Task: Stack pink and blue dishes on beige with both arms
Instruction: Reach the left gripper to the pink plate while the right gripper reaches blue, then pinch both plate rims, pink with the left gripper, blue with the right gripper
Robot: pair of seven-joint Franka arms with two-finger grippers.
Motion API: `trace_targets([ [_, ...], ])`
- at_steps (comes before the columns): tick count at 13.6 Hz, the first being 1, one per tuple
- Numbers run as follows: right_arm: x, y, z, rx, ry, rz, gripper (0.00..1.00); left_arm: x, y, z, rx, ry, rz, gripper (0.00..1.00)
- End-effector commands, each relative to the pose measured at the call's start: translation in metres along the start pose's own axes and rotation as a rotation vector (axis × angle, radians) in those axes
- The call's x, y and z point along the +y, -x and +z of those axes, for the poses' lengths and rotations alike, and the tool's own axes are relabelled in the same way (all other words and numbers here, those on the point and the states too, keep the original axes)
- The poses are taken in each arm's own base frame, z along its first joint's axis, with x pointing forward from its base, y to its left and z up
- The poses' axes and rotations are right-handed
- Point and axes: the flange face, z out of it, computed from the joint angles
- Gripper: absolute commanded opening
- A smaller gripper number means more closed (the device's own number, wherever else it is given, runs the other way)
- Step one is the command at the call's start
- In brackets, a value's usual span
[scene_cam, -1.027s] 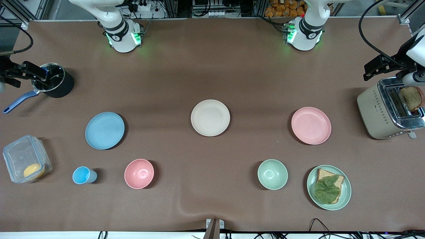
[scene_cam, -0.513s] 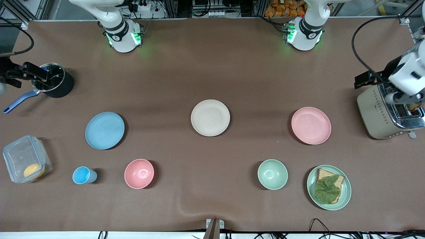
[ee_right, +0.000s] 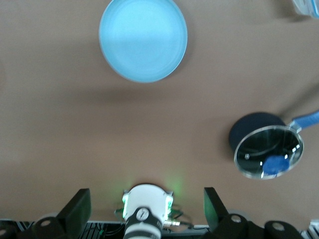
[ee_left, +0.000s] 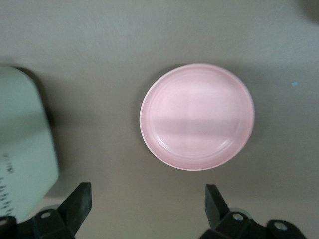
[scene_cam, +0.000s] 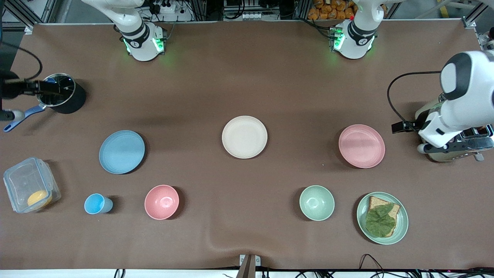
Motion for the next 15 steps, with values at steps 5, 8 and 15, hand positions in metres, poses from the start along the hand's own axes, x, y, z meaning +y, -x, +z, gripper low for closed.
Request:
trace_targets([
  [5, -0.008, -0.084, 0.139, 0.116, 0.052, -0.045, 1.00, -0.026, -0.032, 0.124, -0.095, 0.033, -0.057, 0.97],
  [8, 0.010, -0.088, 0.186, 0.178, 0.054, -0.027, 1.00, -0.040, -0.041, 0.163, -0.105, 0.050, -0.076, 0.88],
  [15, 0.053, -0.121, 0.294, 0.293, 0.063, 0.028, 1.00, -0.036, -0.045, 0.185, -0.119, 0.063, -0.078, 0.48],
])
